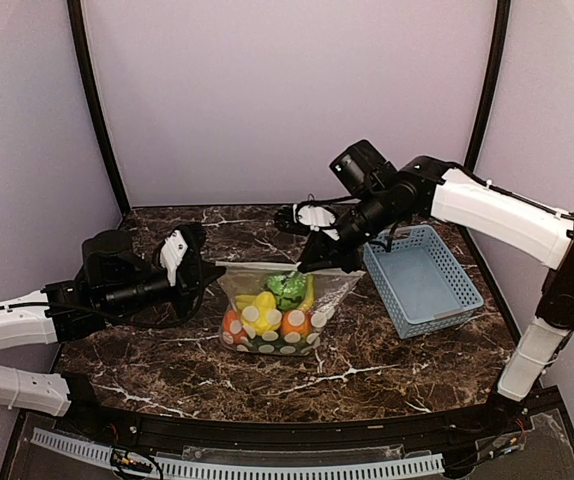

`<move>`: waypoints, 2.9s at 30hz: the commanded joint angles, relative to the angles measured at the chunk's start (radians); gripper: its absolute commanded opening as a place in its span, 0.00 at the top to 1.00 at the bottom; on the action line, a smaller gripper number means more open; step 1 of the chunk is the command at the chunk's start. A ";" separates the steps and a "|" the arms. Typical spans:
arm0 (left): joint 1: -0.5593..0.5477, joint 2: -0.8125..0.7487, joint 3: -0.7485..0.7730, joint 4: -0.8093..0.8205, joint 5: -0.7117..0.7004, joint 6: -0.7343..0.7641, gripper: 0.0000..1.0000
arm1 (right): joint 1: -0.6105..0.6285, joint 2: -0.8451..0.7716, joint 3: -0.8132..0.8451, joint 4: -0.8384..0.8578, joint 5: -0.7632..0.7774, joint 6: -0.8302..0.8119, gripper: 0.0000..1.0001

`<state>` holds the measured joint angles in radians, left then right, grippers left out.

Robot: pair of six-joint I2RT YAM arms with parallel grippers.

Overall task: Place the food in the zip-top bag and seal the zipper
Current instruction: Zip the zipper on the zipper food storage bag, then pick up the zipper food storage bag from the center of the board, then place the zipper food storage bag at the center of the board.

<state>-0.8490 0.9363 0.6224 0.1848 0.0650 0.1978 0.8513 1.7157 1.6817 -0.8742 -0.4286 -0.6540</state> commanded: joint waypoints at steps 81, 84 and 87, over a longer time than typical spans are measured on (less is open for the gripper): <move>0.279 0.113 0.102 -0.073 0.098 -0.069 0.30 | -0.243 -0.237 -0.303 -0.017 -0.026 -0.014 0.55; 0.278 0.110 0.140 -0.094 -0.010 -0.078 0.24 | -0.299 -0.268 -0.314 0.031 -0.051 0.028 0.49; 0.278 0.144 0.200 -0.136 -0.098 -0.109 0.08 | -0.358 -0.296 -0.314 0.092 -0.040 0.088 0.45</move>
<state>-0.5678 1.0431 0.7544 0.1429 0.1230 0.1070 0.5575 1.4578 1.3823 -0.8627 -0.4549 -0.6495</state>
